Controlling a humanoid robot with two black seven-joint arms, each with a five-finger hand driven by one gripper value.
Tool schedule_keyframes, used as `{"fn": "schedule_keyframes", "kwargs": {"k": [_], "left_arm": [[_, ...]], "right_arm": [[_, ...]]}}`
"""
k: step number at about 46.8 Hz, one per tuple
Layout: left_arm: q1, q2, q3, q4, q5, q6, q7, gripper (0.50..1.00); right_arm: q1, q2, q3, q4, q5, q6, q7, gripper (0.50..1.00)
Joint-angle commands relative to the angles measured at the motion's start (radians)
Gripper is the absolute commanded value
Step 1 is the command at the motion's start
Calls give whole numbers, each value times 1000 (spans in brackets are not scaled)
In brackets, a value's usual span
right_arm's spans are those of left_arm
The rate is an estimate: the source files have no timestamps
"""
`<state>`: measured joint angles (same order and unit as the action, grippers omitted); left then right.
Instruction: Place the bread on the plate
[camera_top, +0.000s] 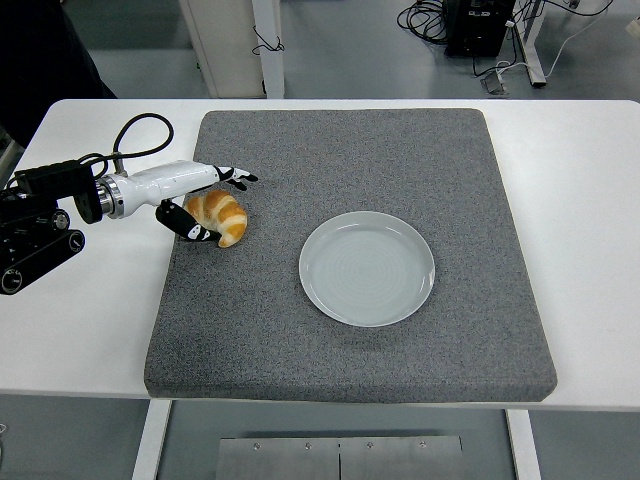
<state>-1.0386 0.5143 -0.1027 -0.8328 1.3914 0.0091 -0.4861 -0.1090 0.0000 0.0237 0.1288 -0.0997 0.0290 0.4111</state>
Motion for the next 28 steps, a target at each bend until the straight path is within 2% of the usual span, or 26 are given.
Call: {"fn": "schedule_keyframes", "kwargs": {"k": [1, 12, 18, 21, 28], "left_arm": [[-1, 0, 0, 1, 0, -1, 0, 843], [2, -2, 0, 1, 0, 0, -9, 825], [6, -2, 0, 1, 0, 0, -12, 766], [8, -2, 0, 3, 0, 0, -23, 721], [8, -2, 0, 7, 0, 0, -28, 666]], "right_arm": [[0, 0, 1, 0, 0, 0, 0, 1000], [0, 0, 1, 0, 0, -1, 0, 1000], [0, 0, -1, 0, 0, 0, 0, 1000], [0, 0, 1, 0, 0, 0, 0, 1000], [0, 0, 1, 0, 0, 0, 0, 1000]]}}
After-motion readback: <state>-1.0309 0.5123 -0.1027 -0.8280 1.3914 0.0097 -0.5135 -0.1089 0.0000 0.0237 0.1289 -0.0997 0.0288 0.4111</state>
